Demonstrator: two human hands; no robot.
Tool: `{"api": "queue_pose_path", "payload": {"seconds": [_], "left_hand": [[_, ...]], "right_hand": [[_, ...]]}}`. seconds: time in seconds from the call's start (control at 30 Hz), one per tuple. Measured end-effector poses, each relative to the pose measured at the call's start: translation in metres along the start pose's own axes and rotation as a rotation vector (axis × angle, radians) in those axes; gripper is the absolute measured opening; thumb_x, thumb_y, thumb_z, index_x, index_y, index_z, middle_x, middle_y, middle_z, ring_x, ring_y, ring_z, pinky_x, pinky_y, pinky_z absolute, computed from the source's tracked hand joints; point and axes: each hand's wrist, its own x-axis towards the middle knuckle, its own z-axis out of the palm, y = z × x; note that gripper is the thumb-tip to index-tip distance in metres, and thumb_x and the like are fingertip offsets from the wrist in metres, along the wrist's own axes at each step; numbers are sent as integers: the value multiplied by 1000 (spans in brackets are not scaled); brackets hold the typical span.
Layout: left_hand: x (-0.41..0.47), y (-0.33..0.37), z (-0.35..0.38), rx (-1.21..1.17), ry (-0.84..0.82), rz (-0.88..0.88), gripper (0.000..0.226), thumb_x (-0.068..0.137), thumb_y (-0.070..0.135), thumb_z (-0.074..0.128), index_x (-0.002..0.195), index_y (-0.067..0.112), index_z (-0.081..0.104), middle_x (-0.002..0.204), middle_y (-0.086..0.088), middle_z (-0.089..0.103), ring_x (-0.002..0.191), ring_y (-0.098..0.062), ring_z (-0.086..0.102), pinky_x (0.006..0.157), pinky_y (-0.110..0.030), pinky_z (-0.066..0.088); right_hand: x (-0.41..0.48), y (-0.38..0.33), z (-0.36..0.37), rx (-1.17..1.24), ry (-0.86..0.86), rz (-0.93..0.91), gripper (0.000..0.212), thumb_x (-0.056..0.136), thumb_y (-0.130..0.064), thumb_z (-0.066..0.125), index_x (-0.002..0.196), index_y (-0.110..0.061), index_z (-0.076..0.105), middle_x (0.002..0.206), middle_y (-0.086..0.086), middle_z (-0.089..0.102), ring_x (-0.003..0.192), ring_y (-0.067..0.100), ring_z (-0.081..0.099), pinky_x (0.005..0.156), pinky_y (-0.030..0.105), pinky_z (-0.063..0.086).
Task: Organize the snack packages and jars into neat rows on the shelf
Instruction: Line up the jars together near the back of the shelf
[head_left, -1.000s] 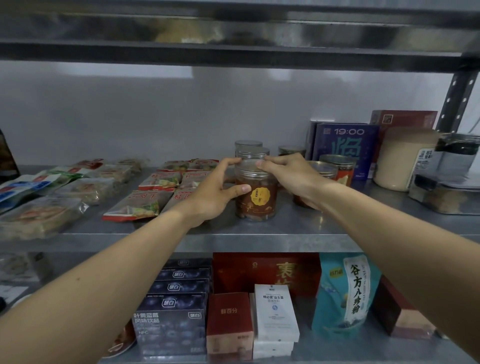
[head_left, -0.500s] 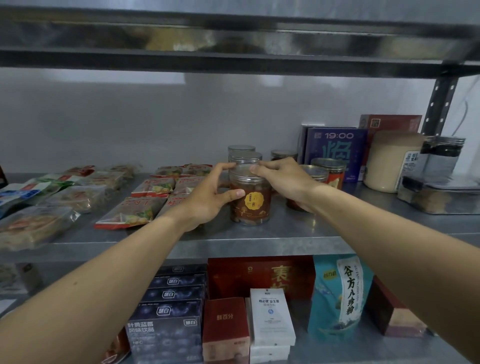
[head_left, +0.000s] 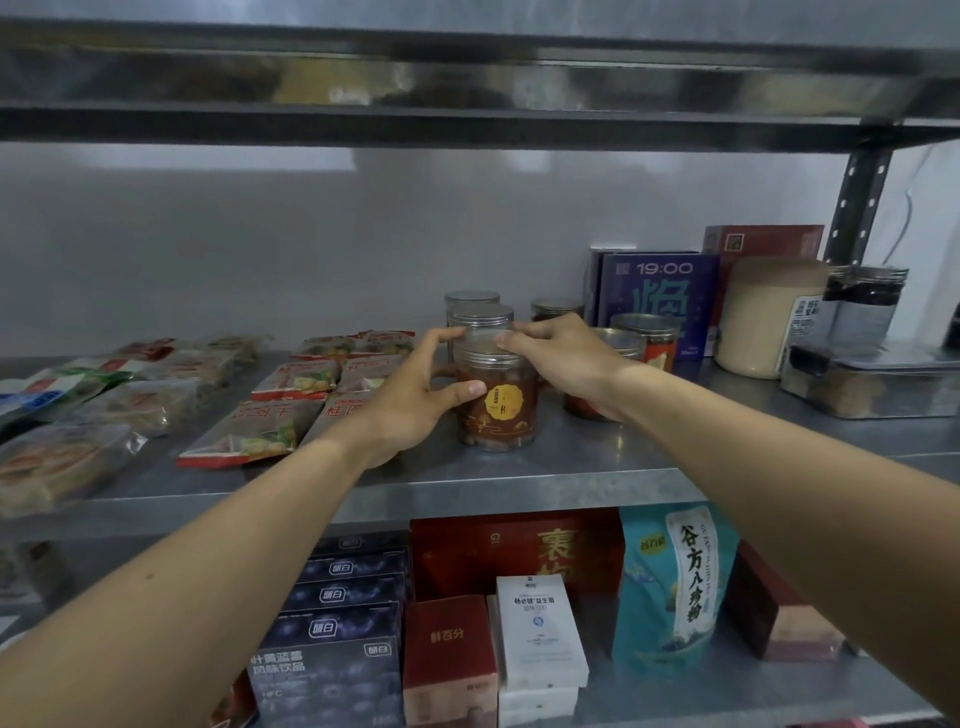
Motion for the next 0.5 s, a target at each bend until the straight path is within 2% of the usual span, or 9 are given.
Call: {"api": "queue_pose_path", "payload": {"seconds": [0.27,0.5], "left_hand": [[0,3,3,24,-11,6,60,89,16,63,140,28,34,131,-3,53,121,-17,52,102,-43,47],[0,6,2,66,-22,-3,62,89,20,63,141,29,32,134,-5,52,124,-20,51,103,-42,46]], "right_hand": [[-1,0,-2,-27,1,6,51,92,-46,60,135,-18,59,130,3,64,119,21,60,102,41,48],[-5,-2,-1,-50,1,-16,46,95,-45,56,134,-20,60,128,2,65,117,20,61,100,38,49]]}}
